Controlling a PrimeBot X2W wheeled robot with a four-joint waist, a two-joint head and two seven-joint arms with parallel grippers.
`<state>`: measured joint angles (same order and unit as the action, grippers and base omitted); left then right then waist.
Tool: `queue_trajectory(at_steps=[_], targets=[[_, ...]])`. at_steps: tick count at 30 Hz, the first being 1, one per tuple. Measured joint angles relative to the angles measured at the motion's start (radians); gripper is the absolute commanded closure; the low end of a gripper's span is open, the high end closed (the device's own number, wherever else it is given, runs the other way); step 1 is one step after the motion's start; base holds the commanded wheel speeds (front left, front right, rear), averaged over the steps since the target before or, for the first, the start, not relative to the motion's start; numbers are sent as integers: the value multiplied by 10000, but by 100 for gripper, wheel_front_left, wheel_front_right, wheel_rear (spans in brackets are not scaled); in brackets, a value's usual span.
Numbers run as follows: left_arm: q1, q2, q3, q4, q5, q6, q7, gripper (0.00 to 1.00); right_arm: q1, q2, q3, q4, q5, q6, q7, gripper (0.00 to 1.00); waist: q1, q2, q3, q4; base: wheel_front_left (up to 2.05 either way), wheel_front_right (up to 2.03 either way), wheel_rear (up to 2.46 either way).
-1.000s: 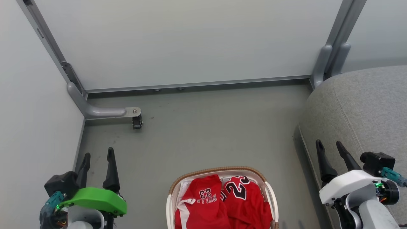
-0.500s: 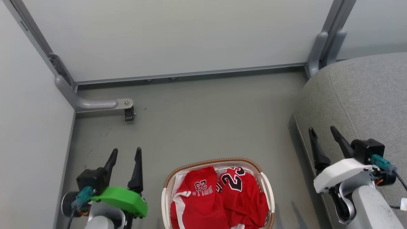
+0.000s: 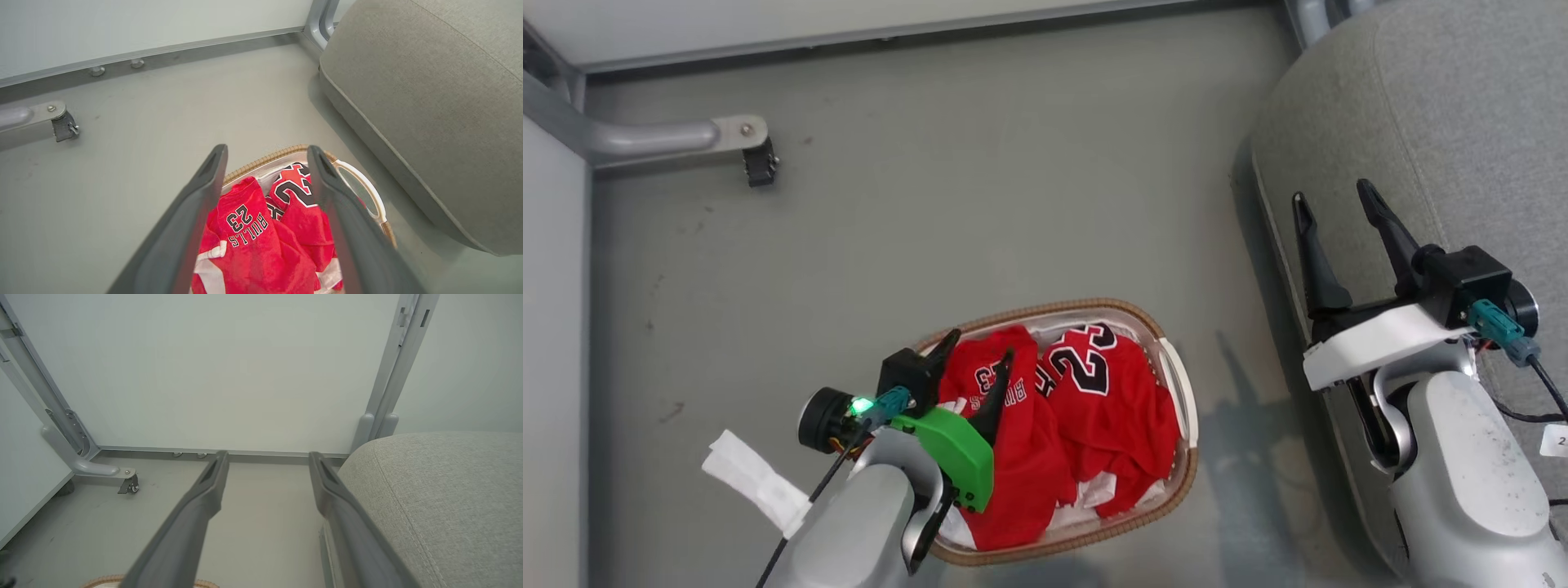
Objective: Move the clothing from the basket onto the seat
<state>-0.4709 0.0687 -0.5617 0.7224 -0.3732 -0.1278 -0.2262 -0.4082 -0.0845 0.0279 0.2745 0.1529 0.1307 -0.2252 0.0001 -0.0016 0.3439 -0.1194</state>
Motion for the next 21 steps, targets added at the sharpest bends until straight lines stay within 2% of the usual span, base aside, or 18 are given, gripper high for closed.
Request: queue_trajectory(at_steps=[8,15,21], targets=[[-1594,163,-2895,2583,-1095,-10,148,0,-403,134,414,-368,-606,4,-171,0,1,0,1744,-524,0,0,0],[-2301,186,-5014,3852,-1386,-10,802,0,-616,207,773,-297,-1047,4,-282,0,1,0,3140,-915,0,0,0],[-3137,339,-6380,4556,-1484,-10,1166,0,-788,274,988,-322,-1227,4,-366,0,1,0,4110,-1188,0,0,0]])
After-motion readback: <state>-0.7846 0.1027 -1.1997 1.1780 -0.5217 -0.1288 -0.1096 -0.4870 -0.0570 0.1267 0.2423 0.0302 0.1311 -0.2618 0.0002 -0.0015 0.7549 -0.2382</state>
